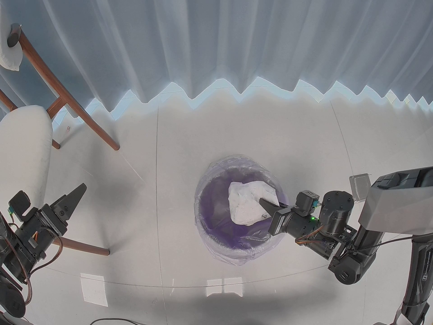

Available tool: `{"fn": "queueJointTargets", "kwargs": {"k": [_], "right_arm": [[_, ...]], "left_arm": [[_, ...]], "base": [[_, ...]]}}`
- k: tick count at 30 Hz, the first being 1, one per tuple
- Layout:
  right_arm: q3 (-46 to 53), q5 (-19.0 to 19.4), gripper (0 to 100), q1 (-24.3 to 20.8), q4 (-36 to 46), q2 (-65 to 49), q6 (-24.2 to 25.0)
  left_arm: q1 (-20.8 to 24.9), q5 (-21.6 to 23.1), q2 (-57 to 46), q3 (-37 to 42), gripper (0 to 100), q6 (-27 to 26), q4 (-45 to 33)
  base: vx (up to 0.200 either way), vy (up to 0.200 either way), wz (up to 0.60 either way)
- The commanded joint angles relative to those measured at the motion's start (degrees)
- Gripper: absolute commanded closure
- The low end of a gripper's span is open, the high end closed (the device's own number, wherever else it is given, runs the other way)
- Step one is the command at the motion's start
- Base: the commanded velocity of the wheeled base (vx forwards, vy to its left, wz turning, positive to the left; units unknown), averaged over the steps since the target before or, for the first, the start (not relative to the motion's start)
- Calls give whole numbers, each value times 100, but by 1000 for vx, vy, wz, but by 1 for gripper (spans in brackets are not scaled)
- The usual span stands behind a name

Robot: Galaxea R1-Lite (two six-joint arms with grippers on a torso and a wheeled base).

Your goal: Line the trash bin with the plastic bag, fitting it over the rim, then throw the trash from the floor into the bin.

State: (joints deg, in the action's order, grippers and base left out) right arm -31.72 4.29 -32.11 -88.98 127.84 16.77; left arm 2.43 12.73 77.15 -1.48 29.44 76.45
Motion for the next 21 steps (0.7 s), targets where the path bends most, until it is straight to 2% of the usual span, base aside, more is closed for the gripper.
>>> {"fn": "queueJointTargets", "kwargs": {"k": [1,2,3,13,16,18,19,21], "right_arm": [[-221,2,100,-23,-102,311,-8],[-221,2,100,-23,-102,303,10],[-212,2,0,-32,-102,276,36],[-141,-34,0,-67,-102,-392,414],[-54,-201,0,-50,-58,-1033,968],[-27,-227,0,-41,-41,-1104,1021],[368,-473,0,117,188,-1798,1434],[808,-517,0,363,452,-2378,1531]], "left_arm": [[-14,2,1,-2,0,0,11],[-14,2,1,-2,0,0,11],[-14,2,1,-2,0,0,11],[-14,37,37,-19,0,0,19],[21,46,72,-46,0,-8,54],[30,46,72,-55,0,-8,54],[56,54,72,-46,0,-167,54],[91,63,80,-37,0,-255,28]], "base": [[0,0,0],[0,0,0],[0,0,0],[0,0,0],[0,0,0],[0,0,0],[0,0,0],[0,0,0]]}}
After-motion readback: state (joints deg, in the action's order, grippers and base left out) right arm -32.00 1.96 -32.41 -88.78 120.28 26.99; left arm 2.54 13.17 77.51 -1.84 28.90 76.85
